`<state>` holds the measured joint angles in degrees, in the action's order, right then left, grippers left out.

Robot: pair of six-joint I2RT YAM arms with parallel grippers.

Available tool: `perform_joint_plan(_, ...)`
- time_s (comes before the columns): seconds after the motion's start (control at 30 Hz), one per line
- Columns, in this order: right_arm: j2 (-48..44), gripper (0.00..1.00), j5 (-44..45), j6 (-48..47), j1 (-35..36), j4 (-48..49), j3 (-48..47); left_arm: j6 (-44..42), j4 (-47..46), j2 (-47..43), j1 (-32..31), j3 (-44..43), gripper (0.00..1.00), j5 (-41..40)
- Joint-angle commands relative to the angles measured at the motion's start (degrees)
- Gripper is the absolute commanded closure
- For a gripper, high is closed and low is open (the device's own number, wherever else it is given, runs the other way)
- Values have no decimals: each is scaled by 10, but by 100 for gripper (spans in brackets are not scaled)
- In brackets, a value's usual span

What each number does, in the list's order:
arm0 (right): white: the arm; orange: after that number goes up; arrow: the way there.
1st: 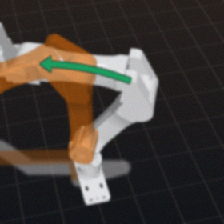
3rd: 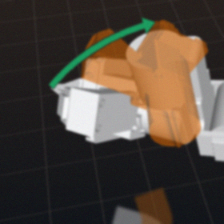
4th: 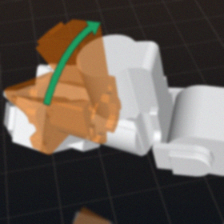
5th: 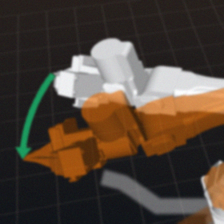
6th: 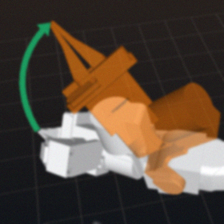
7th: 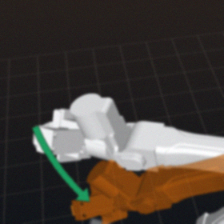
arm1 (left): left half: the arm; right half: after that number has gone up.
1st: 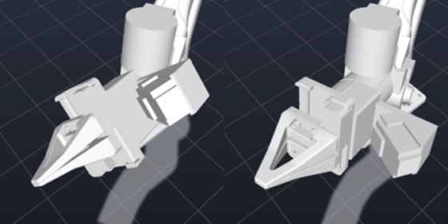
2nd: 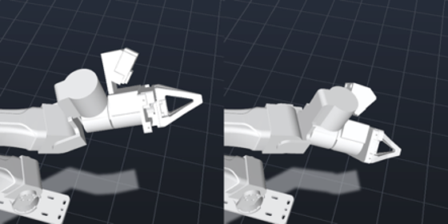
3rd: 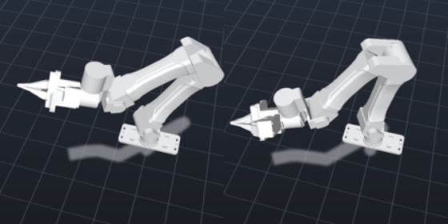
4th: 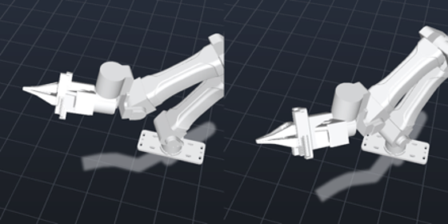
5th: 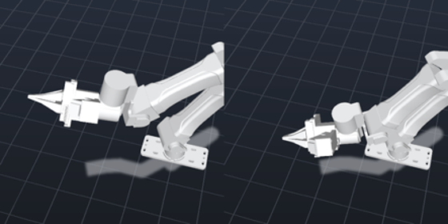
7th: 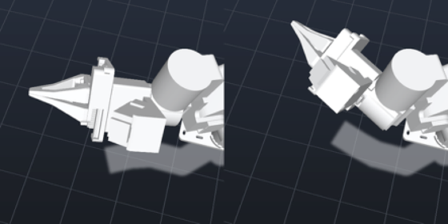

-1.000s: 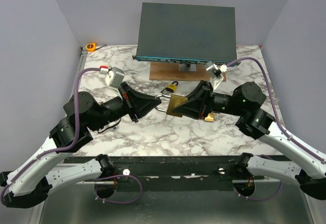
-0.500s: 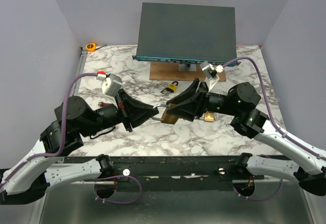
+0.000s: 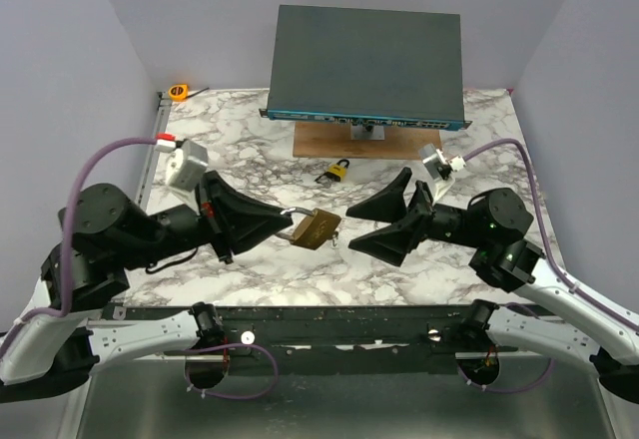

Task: Lock with the key
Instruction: Lock the lock.

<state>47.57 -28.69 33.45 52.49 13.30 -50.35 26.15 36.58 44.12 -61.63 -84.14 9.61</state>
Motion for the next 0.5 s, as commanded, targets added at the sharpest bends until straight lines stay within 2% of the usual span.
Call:
perform_joint_plan(0.0,-15,20,-39,-12,0,32,20,-8,-42,-11,-2,-50,100,-6)
perform_joint_plan(0.23,37,30,-67,-12,0,76,-8,2,-37,5,-2,-73,100,-6)
perform_joint_plan(0.47,42,32,-60,-16,0,94,-23,8,-35,14,-2,-77,100,-9)
